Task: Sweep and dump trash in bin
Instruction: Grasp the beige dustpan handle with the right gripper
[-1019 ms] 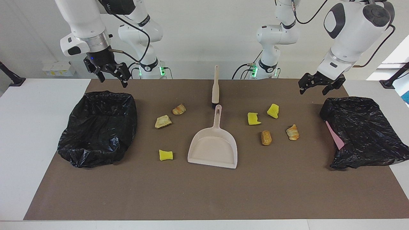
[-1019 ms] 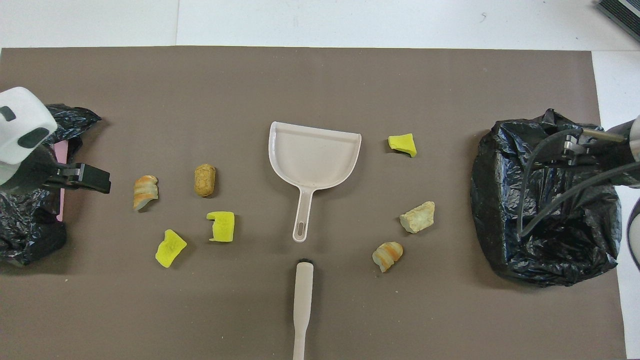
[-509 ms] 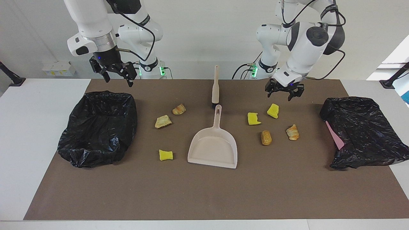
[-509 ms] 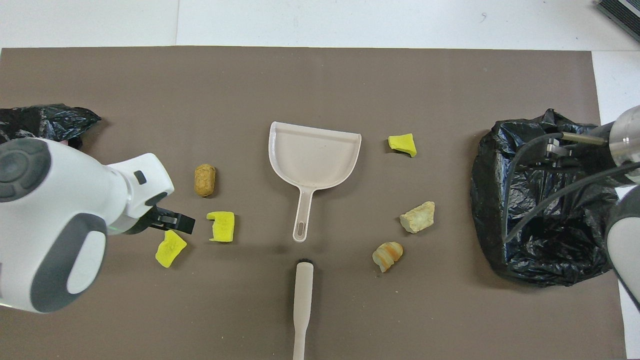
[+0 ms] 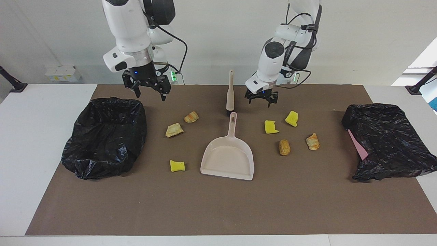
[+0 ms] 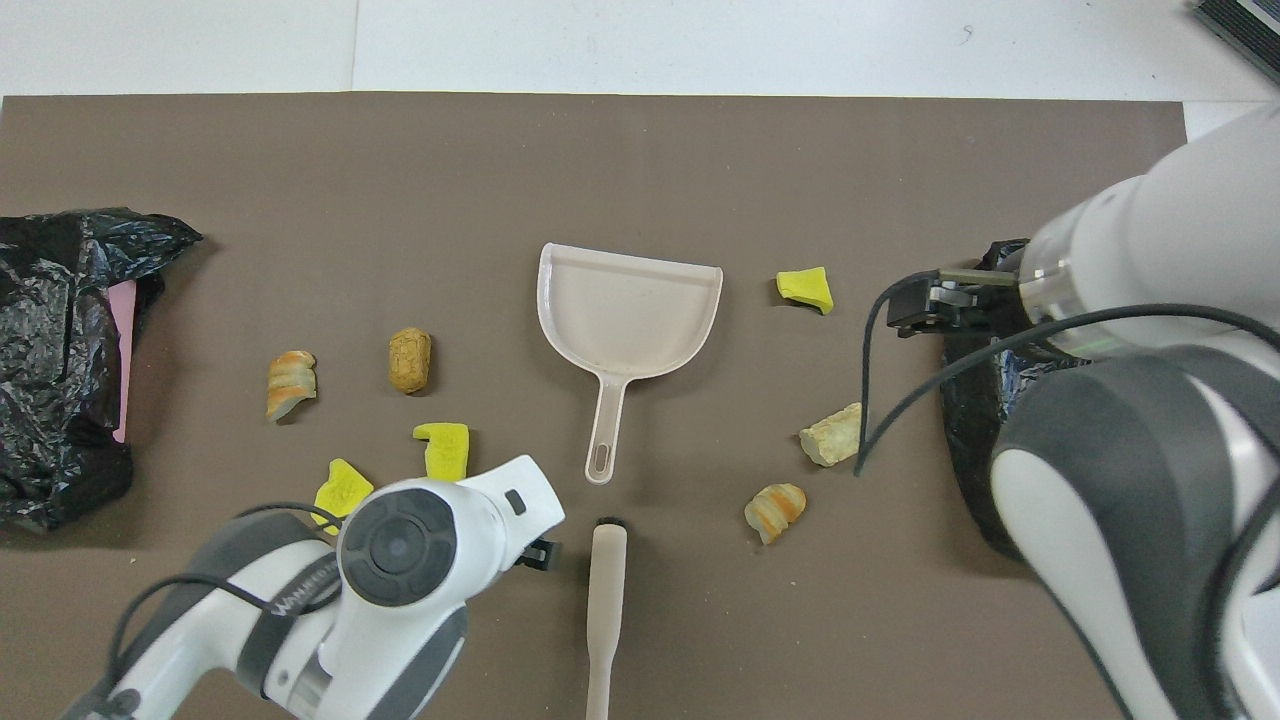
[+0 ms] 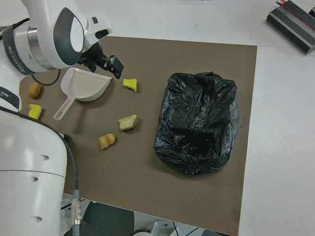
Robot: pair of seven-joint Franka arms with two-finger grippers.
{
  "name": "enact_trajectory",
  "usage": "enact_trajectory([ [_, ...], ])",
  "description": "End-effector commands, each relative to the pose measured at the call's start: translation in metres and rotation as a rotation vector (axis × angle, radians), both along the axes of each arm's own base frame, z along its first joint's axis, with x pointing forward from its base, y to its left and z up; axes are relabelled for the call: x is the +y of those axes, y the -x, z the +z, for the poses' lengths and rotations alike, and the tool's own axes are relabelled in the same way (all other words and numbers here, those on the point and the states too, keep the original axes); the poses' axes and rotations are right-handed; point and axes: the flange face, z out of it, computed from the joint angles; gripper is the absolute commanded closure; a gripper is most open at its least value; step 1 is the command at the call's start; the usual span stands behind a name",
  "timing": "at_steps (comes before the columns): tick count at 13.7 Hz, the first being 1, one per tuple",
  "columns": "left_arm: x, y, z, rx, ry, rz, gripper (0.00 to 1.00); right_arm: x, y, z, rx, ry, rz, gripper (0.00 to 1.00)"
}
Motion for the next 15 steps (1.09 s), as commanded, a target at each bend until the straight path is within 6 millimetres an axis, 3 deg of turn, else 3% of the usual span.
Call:
enact_trajectory([
  [1, -0.032, 0.058, 0.0, -0.046, 0.052, 0.002, 0.0, 0.054, 0.01, -0.015, 0.008, 0.007, 0.007, 0.0],
  [2, -0.048, 0.085, -0.006, -0.057, 0.068, -0.01, 0.0, 0.079, 0.02, -0.028, 0.029, 0.015, 0.012, 0.0],
  [3, -0.057, 0.108, -0.009, -0.064, 0.081, -0.015, 0.0, 0.116, 0.032, -0.04, 0.034, 0.018, 0.014, 0.0],
  [5, -0.065, 0.147, -0.013, -0.065, 0.092, -0.052, 0.0, 0.169, 0.041, -0.068, 0.023, 0.011, -0.006, 0.0],
  [7, -0.058, 0.172, -0.017, -0.07, 0.107, -0.073, 0.0, 0.196, 0.044, -0.089, 0.034, -0.011, 0.015, 0.0],
  [11, -0.056, 0.184, -0.016, -0.069, 0.113, -0.054, 0.02, 0.231, 0.042, -0.137, 0.043, -0.039, -0.006, 0.0],
  [13, -0.056, 0.184, -0.02, -0.065, 0.104, -0.053, 0.17, 0.26, 0.054, -0.167, 0.061, -0.034, 0.026, 0.0],
  [15, -0.06, 0.187, -0.027, -0.066, 0.104, -0.064, 0.17, 0.264, 0.058, -0.199, 0.088, -0.007, 0.04, 0.0],
])
